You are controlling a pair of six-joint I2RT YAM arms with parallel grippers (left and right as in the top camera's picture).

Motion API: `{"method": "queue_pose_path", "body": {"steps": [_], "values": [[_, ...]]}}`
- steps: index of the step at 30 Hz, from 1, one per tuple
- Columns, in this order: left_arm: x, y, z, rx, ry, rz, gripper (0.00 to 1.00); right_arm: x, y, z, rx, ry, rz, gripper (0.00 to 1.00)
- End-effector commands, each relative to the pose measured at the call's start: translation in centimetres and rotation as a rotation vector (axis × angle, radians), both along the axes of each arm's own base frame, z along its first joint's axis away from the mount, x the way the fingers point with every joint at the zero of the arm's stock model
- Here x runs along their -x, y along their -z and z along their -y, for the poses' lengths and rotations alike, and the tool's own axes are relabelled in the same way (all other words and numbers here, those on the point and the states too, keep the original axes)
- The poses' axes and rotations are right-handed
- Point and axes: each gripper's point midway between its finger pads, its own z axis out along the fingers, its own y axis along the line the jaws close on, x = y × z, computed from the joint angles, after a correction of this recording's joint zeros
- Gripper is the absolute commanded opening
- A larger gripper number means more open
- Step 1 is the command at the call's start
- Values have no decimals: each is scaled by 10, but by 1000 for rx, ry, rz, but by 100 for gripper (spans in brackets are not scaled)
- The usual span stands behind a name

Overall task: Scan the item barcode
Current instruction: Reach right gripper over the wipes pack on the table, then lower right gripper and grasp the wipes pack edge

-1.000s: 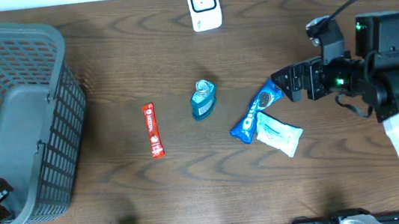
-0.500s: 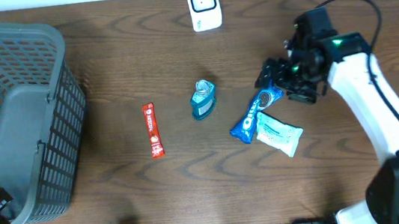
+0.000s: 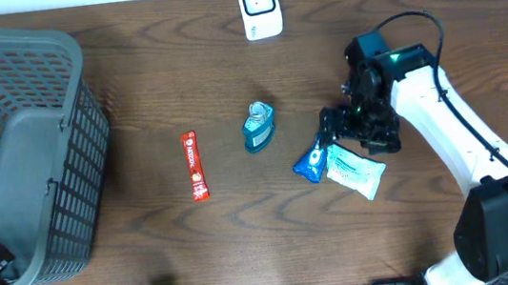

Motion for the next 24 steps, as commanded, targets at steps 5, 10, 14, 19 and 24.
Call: {"method": "queue_pose_path", "body": {"steps": [5,10,14,19,24], "values": [[5,-2,1,12,12,28,100,16,-3,28,399,-278,100,99],[5,-2,1,12,12,27,100,19,25,10,460,-382,174,98],[5,-3,1,12,12,32,100,34,47,4,461,-478,166,99],[5,-3,1,12,12,32,100,36,67,4,469,-521,194,99],[6,-4,1,11,11,34,100,41,85,9,475,-538,203,84]]}}
